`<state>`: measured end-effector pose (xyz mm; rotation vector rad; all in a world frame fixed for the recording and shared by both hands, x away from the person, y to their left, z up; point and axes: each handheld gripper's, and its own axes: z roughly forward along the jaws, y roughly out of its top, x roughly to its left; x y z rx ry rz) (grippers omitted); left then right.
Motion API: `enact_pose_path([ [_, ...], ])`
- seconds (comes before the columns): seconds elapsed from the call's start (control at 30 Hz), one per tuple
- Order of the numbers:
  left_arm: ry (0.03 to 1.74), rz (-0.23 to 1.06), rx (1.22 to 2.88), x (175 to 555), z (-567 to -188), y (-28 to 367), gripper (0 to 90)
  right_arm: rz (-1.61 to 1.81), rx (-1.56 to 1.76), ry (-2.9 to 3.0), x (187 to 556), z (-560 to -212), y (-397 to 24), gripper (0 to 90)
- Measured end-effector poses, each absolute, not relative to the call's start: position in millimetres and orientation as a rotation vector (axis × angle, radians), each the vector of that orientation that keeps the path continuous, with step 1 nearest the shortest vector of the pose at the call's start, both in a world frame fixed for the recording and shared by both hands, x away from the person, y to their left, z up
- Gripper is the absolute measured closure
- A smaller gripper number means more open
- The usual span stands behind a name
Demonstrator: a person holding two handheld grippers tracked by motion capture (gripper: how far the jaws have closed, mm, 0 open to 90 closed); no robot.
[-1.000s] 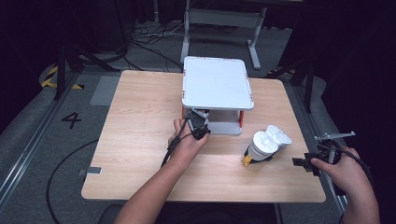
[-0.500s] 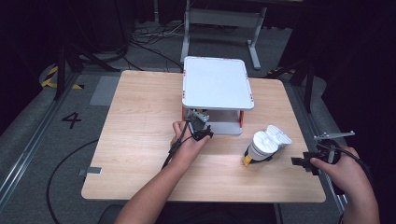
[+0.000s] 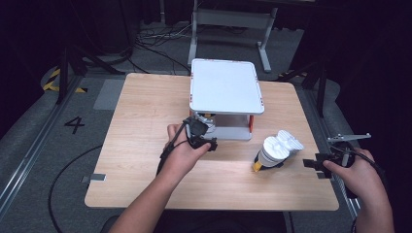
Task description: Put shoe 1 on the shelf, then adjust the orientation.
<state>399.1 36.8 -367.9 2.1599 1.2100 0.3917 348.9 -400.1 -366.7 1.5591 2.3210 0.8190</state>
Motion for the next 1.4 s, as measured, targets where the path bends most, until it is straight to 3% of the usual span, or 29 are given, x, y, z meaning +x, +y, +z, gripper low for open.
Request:
enact_pose_path([
  [0.13,1.288,0.434,2.216,399.5,-354.3,60.1,28.2,0.832,1.530,2.319,349.6,-364.5,-395.0,36.6],
  [0.27,1.336,0.472,2.253,402.4,-352.1,78.4,26.9,0.864,1.483,2.316,352.3,-361.4,-390.0,46.2],
  [0.37,1.384,0.482,2.305,405.8,-355.1,98.0,26.3,0.875,1.477,2.319,353.7,-360.5,-387.8,48.2],
  [0.6,1.462,0.376,2.441,410.4,-367.1,142.3,25.0,0.892,1.410,2.343,365.7,-359.2,-375.0,51.3],
  [0.83,1.471,0.317,2.470,414.5,-384.2,157.1,23.8,0.902,1.386,2.355,376.2,-363.0,-365.3,59.2],
  [1.07,1.492,0.302,2.459,418.2,-397.9,167.8,23.9,0.897,1.349,2.331,384.8,-365.5,-352.1,74.1],
  [1.27,1.478,0.284,2.485,419.1,-403.4,164.2,24.6,0.897,1.308,2.307,391.9,-373.8,-345.3,86.2],
  [1.4,1.463,0.266,2.494,418.9,-404.5,161.4,24.8,0.906,1.292,2.300,395.7,-378.0,-343.4,89.3],
])
